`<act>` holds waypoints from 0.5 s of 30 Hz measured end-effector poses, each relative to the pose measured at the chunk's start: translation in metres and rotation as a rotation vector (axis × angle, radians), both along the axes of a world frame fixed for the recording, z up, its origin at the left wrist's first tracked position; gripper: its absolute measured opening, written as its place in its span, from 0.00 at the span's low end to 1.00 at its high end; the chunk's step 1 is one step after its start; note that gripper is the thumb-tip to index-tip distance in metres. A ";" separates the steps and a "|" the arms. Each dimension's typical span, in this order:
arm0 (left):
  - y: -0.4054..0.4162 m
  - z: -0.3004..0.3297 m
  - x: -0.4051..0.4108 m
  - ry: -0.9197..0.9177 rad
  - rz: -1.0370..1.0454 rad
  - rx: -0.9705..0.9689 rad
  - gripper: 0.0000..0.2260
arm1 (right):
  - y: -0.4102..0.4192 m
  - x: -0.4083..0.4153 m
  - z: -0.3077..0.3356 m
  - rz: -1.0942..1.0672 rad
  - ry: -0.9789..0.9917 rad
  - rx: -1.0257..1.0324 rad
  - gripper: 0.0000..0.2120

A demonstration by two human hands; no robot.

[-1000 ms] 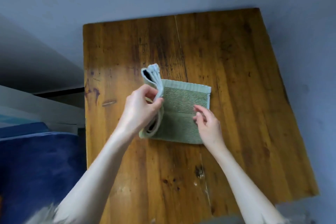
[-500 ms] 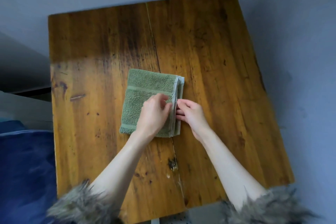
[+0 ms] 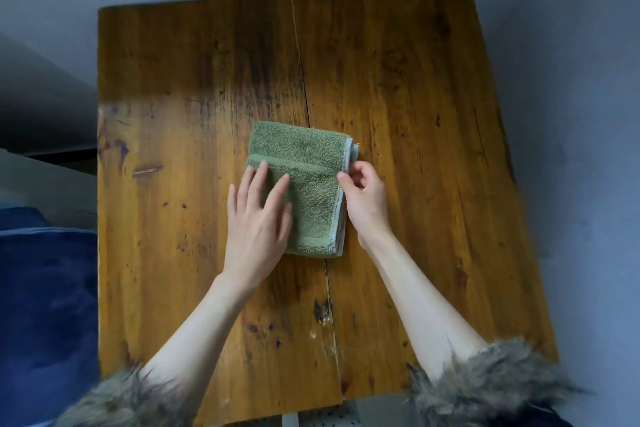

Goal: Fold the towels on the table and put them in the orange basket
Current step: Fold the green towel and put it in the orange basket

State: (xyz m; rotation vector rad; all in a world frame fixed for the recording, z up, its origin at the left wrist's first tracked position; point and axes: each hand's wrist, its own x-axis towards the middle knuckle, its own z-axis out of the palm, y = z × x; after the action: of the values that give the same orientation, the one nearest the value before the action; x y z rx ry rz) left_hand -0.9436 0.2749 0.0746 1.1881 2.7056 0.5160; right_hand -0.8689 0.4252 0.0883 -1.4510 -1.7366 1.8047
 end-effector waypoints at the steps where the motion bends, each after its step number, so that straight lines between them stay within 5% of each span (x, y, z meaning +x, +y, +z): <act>1: 0.000 -0.003 0.004 0.001 -0.014 -0.048 0.21 | 0.000 0.000 -0.001 -0.024 -0.001 -0.041 0.06; 7: 0.001 -0.018 0.012 0.078 -0.089 -0.277 0.30 | 0.007 -0.002 -0.008 -0.137 -0.106 -0.253 0.07; 15: 0.005 -0.021 0.015 0.073 -0.089 -0.280 0.41 | 0.011 -0.014 0.002 -0.052 -0.099 -0.166 0.05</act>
State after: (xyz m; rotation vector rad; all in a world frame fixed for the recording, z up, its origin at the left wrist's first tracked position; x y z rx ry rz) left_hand -0.9287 0.2796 0.0540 1.2614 2.6553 0.0785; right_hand -0.8824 0.4359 0.0904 -1.6610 -1.6100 1.9188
